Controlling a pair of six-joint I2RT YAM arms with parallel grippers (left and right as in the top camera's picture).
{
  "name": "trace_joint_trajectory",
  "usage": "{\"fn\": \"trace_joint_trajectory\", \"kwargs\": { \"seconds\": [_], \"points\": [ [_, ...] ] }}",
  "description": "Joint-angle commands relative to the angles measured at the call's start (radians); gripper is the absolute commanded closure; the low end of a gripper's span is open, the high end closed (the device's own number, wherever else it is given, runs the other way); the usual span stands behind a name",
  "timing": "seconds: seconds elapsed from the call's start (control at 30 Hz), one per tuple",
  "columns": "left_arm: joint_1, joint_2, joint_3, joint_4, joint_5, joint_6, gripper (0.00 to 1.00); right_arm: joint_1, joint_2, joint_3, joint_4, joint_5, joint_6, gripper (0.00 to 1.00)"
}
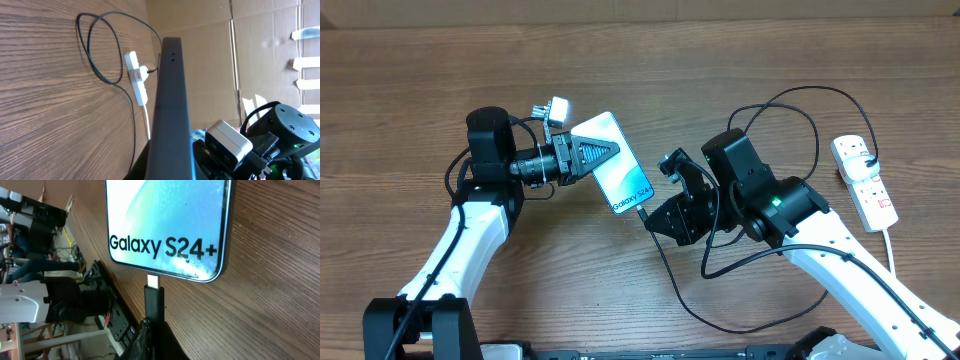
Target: Plug charger to phone and switch on socket
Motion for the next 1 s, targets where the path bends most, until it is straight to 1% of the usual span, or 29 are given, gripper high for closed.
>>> {"fn": "trace_joint_trajectory", "kwargs": {
  "seconds": [0.0,0.4,0.97],
  "points": [
    [-0.006,-0.002,0.011,0.007,0.017,-0.02,0.96,0.002,-0.021,0.015,-0.001,-0.006,-0.006,0.96],
    [-0.006,-0.002,0.011,0.007,0.017,-0.062,0.96,0.002,-0.021,0.015,0.0,-0.005,-0.006,0.96],
    [-0.007,-0.002,0.011,0.007,0.022,-0.051,0.96,0.002,-0.021,0.015,0.015,-0.005,-0.006,0.96]
  ]
}}
